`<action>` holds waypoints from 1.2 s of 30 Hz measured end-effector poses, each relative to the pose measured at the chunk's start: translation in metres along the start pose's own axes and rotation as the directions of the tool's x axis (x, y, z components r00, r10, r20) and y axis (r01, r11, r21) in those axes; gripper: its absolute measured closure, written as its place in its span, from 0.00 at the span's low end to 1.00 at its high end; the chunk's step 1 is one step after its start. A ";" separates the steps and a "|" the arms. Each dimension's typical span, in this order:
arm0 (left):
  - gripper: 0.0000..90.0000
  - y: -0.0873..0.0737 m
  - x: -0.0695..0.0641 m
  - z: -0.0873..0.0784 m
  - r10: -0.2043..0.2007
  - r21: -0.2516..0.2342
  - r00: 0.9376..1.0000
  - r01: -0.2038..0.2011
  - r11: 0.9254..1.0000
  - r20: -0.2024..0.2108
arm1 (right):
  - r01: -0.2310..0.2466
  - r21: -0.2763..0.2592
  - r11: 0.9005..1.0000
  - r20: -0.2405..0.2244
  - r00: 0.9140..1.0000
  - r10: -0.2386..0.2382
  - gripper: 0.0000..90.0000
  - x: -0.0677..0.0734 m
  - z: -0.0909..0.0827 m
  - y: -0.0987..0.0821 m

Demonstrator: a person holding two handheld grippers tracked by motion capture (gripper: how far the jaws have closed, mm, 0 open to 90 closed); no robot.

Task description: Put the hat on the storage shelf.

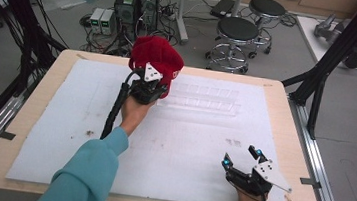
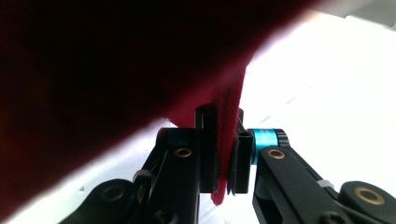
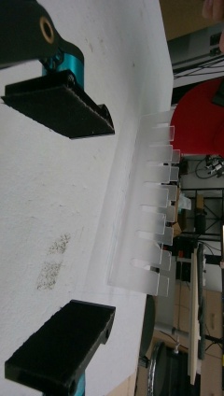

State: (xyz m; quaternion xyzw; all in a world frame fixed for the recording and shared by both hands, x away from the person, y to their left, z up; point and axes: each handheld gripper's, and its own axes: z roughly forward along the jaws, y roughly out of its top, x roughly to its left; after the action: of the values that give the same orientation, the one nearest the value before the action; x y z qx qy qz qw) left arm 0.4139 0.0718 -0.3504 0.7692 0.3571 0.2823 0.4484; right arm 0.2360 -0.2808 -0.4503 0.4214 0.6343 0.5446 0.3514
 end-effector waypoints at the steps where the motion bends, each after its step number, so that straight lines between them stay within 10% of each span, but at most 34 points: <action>1: 0.94 0.000 0.000 0.000 0.000 0.000 1.000 0.000 1.000 0.000 | 0.000 0.000 1.000 0.000 1.000 0.000 0.12 0.000 0.000 0.000; 36: 0.94 -0.036 -0.022 0.015 0.021 -0.039 0.996 -0.024 0.999 -0.092 | -0.060 -0.043 0.997 -0.001 0.998 0.060 0.12 -0.005 -0.004 -0.002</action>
State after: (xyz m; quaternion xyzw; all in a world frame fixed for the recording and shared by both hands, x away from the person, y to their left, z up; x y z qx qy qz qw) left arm 0.4017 0.0595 -0.3911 0.7504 0.3627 0.3292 0.4438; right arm 0.2345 -0.2874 -0.4520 0.4328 0.6092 0.5684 0.3442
